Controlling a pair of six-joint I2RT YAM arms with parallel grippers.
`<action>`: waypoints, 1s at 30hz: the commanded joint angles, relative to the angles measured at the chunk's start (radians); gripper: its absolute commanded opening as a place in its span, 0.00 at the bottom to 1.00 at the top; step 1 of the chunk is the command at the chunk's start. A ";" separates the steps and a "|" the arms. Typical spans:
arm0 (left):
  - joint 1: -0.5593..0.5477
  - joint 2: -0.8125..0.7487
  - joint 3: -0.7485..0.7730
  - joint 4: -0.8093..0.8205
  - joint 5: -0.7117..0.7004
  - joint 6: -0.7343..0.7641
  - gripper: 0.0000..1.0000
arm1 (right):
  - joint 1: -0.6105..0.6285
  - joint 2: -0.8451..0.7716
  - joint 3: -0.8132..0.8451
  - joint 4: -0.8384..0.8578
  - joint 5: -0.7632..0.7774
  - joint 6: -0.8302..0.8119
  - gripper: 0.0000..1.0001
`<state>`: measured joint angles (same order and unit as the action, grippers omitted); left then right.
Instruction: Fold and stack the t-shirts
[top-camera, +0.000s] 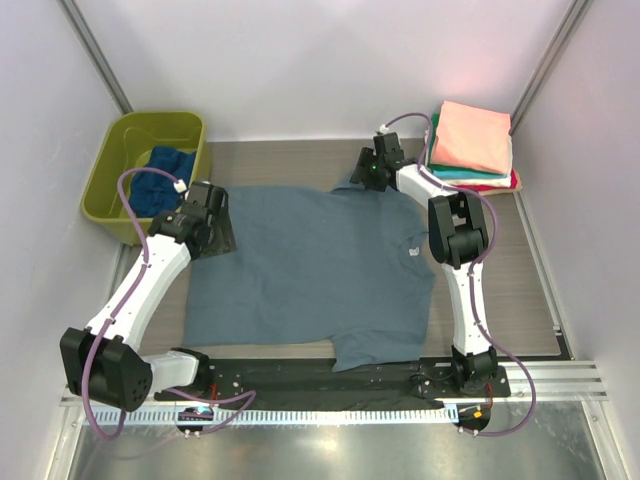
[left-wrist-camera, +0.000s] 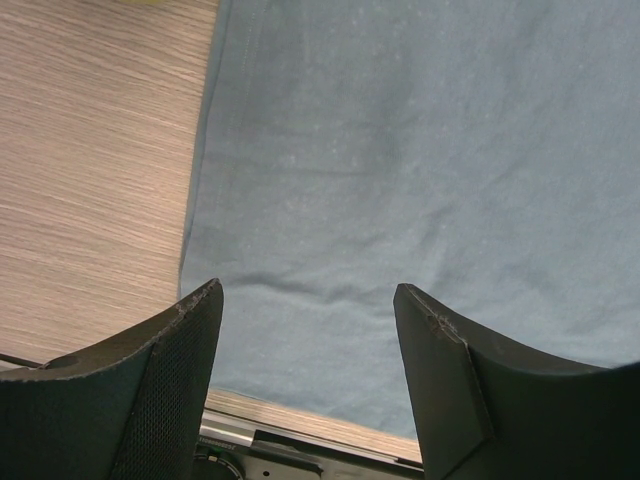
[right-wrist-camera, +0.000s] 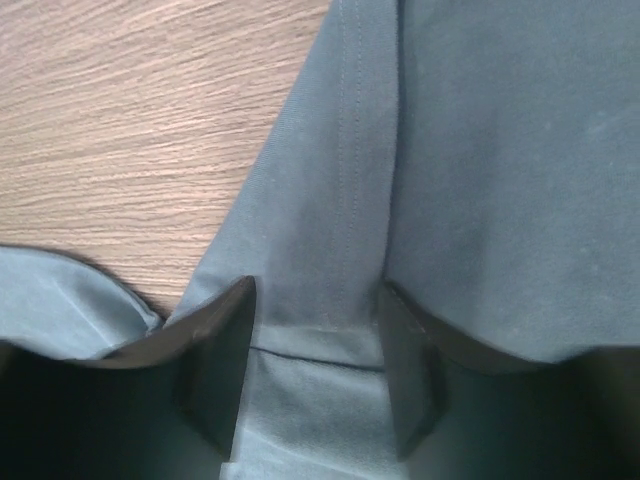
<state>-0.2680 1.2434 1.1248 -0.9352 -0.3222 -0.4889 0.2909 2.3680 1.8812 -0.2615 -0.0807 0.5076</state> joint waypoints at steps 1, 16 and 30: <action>0.000 -0.009 0.001 0.019 -0.015 0.012 0.70 | 0.011 -0.050 -0.004 -0.002 -0.010 0.000 0.51; 0.000 -0.010 0.001 0.016 -0.035 0.009 0.68 | 0.039 0.193 0.405 0.123 -0.198 0.147 0.01; 0.001 0.010 0.012 0.001 -0.041 -0.028 0.67 | 0.045 -0.276 -0.069 0.229 -0.052 -0.012 0.96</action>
<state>-0.2680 1.2449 1.1240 -0.9367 -0.3489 -0.4934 0.3321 2.3886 1.9556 -0.0689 -0.2611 0.5774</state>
